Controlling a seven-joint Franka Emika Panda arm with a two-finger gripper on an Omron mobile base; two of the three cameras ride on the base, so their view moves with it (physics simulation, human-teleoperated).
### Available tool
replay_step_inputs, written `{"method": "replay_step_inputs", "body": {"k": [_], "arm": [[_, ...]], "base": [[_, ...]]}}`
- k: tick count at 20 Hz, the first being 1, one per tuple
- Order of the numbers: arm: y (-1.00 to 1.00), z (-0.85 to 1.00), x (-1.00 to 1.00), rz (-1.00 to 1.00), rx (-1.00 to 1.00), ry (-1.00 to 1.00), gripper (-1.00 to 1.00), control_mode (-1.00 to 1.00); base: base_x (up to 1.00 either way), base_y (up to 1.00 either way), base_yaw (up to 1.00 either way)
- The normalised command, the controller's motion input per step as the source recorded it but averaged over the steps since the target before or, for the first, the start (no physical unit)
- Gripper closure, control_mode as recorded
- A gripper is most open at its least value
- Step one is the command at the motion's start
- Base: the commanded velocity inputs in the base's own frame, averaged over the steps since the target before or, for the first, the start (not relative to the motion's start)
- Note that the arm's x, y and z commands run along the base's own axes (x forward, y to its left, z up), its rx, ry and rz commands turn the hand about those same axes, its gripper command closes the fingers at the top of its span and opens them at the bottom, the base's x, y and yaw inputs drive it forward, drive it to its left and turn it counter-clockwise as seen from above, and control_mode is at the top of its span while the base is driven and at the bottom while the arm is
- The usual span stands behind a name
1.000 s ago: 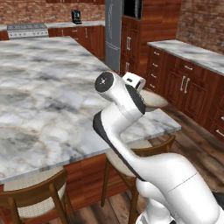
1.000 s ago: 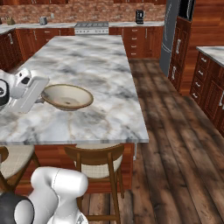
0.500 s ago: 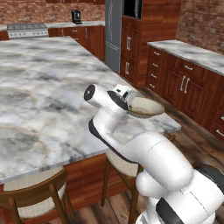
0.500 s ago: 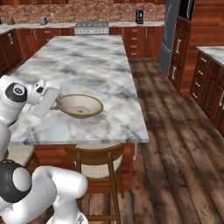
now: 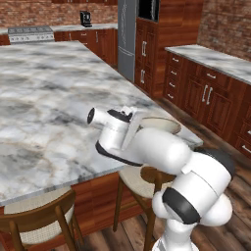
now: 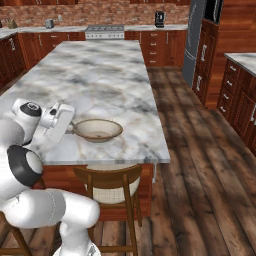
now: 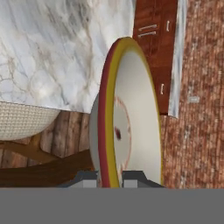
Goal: Pick up the bowls from the cabinet and place each bowl in front of a stool on the dining counter.
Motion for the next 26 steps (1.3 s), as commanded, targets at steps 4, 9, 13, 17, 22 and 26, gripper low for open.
{"method": "replay_step_inputs", "body": {"k": [4, 9, 13, 17, 22, 26], "arm": [[0.0, -0.63, 0.22, 0.0, 0.0, 0.0, 1.0, -1.0], [0.0, -0.26, 0.13, 0.0, 0.08, -0.01, 1.0, -1.0], [0.0, -0.17, 0.12, 0.0, 0.14, 0.0, 1.0, -1.0], [0.0, -0.38, 0.1, 0.0, 0.06, -0.02, 1.0, -1.0], [0.0, -0.39, 0.17, 0.0, 0.04, -0.05, 1.0, -1.0], [0.0, -0.28, 0.18, 0.04, 0.04, -0.08, 1.0, -1.0]], "base": [[0.0, 0.0, 0.0], [0.0, 0.0, 0.0], [0.0, 0.0, 0.0], [0.0, 0.0, 0.0], [0.0, 0.0, 0.0], [0.0, 0.0, 0.0]]}}
